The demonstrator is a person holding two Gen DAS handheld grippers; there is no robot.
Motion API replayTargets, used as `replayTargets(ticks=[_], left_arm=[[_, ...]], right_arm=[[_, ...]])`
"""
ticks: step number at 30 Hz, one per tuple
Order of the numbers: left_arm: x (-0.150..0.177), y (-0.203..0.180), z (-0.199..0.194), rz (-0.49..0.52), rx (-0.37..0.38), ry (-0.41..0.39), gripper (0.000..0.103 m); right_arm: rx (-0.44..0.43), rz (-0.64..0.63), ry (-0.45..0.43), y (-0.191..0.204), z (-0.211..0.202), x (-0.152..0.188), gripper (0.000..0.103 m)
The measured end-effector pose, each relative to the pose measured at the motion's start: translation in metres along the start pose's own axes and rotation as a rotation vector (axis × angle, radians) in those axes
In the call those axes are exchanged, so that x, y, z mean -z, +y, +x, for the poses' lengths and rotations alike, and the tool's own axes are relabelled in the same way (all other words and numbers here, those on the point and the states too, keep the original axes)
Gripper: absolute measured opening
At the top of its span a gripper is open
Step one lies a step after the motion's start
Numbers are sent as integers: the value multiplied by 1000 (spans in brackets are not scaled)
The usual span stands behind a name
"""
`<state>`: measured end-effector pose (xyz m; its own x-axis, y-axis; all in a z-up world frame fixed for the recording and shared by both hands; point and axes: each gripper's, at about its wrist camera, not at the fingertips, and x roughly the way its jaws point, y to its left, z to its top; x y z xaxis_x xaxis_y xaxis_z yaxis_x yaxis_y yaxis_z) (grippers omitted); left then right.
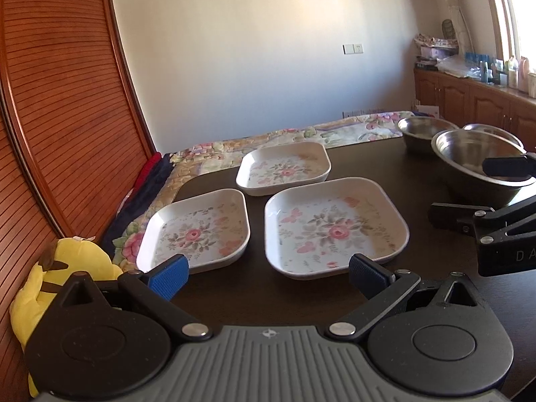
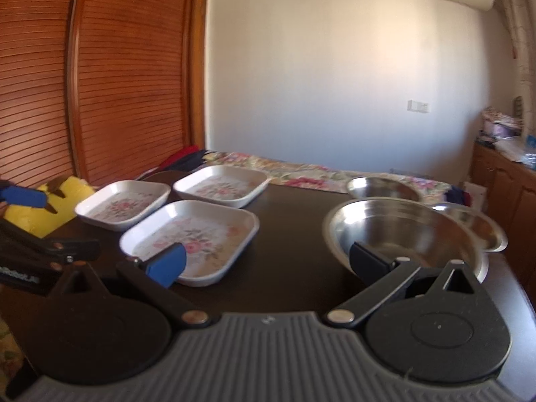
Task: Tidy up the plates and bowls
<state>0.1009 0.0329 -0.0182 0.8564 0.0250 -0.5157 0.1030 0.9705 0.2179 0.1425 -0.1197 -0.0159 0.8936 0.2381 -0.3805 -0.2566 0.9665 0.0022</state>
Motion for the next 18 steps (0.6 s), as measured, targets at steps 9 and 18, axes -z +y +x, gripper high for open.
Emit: replayTargets(ticks=[9, 18], left_arm=[[-1, 22, 27, -9, 28, 8, 103], [4, 40, 52, -92, 134, 30, 86]], right_arm=[[-65, -35, 63, 16, 32, -12, 103], [-94, -43, 144, 22, 61, -12, 89]])
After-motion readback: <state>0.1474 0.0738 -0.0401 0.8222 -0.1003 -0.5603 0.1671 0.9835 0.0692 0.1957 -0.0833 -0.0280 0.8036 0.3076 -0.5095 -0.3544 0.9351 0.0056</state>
